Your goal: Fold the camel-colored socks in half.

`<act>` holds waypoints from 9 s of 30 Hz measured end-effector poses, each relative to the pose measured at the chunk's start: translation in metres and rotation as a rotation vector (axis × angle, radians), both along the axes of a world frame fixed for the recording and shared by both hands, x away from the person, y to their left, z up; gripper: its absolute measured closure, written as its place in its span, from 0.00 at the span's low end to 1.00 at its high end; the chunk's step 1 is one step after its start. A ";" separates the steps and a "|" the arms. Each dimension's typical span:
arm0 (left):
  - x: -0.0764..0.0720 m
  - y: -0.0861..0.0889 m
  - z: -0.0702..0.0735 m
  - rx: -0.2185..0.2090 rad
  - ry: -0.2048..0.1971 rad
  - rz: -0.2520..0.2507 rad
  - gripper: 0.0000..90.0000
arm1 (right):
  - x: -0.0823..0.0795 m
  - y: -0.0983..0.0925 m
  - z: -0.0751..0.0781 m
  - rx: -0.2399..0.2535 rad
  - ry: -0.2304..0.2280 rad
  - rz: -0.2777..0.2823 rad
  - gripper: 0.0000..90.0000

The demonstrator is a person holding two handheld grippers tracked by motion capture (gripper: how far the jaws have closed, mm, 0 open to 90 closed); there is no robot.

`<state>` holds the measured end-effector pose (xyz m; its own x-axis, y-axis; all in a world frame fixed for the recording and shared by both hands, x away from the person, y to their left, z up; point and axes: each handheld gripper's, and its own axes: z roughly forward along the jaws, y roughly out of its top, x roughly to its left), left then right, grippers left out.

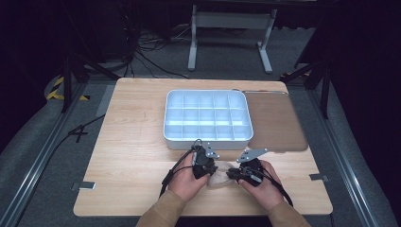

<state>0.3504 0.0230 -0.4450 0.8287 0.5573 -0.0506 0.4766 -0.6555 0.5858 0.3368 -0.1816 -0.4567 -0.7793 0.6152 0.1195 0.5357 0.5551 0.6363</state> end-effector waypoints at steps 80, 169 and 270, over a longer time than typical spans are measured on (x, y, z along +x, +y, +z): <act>0.000 0.030 -0.007 0.000 0.090 0.111 0.99 | 0.000 0.000 0.013 0.062 0.009 -0.030 0.98; -0.015 -0.015 0.001 -0.029 -0.055 -0.094 0.91 | 0.004 -0.005 -0.007 0.017 0.120 -0.092 0.98; -0.030 0.105 0.033 -0.040 -0.100 0.122 0.43 | 0.028 0.013 0.057 0.161 0.156 -0.087 0.86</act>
<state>0.3201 0.1285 -0.4119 0.7569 0.6535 0.0047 0.4894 -0.5716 0.6586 0.3646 -0.1689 -0.3997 -0.6887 0.6426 0.3358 0.6757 0.4008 0.6188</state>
